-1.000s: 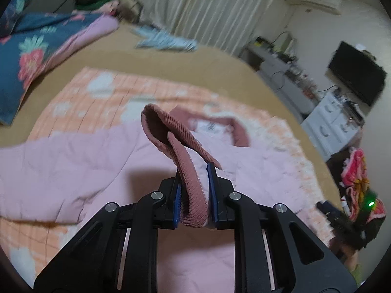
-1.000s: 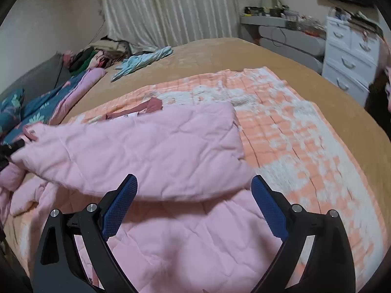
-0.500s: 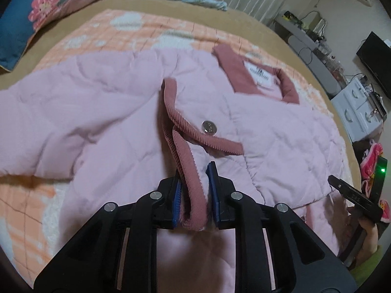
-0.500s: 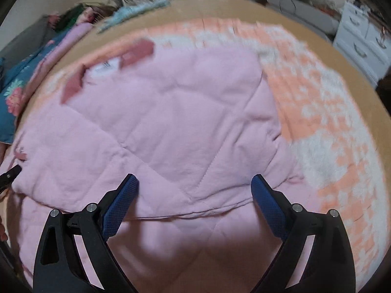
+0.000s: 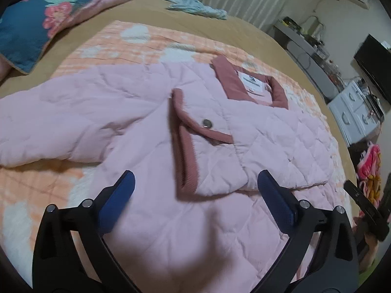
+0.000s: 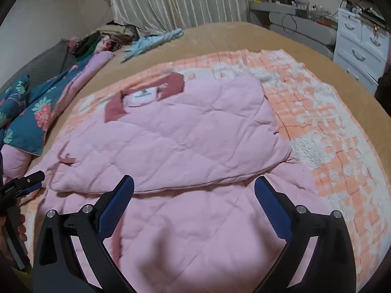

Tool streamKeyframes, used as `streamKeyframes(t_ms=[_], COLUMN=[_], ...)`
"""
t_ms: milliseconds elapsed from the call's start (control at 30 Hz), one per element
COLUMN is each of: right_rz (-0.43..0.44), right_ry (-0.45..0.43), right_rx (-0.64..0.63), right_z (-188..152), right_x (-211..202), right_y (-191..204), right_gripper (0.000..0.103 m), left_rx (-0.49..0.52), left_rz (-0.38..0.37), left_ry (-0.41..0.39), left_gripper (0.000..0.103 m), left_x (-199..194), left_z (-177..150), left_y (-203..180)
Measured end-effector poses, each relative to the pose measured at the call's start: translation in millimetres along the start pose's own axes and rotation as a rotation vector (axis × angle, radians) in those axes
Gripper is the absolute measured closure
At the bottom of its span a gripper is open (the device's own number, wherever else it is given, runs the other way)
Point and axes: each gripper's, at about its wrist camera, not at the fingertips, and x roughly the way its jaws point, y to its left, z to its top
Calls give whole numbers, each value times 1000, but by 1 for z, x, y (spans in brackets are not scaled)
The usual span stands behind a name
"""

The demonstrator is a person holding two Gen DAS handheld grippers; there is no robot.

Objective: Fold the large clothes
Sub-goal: 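Release the folded front panel from the left tool, then move the left tool along the other sleeve toward its cuff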

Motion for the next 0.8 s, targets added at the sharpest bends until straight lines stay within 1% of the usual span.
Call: streamKeyframes(t_ms=[133,267,333,533,600,800], right_rz=[19,34,53,88,104,130], right_ry=[-33,-48,-55,-66,-64,-67], right_rx=[-1,-19,-34,-98,-114,-165], right_z=[-3,-5,-6,-10,-10,-14], right_x=[-19,-33,-40,-50,-51,-55], right_y=[13,34,47,89,100,137], right_gripper=[4,4,4,4,4,4], left_rx=[-42,-66,-80,-112,-143,-202], left_rz=[26,60,64,110,107,141], left_ry=[-13,-34,-48,-88,-99,-131], left_gripper=[9,9,9,9,9,9], left_x=[-17,-34,-42,-65,-72,-87], left_z=[-7,-13,-15,-25,-28,-32], left_y=[17,35,45,74,87,117])
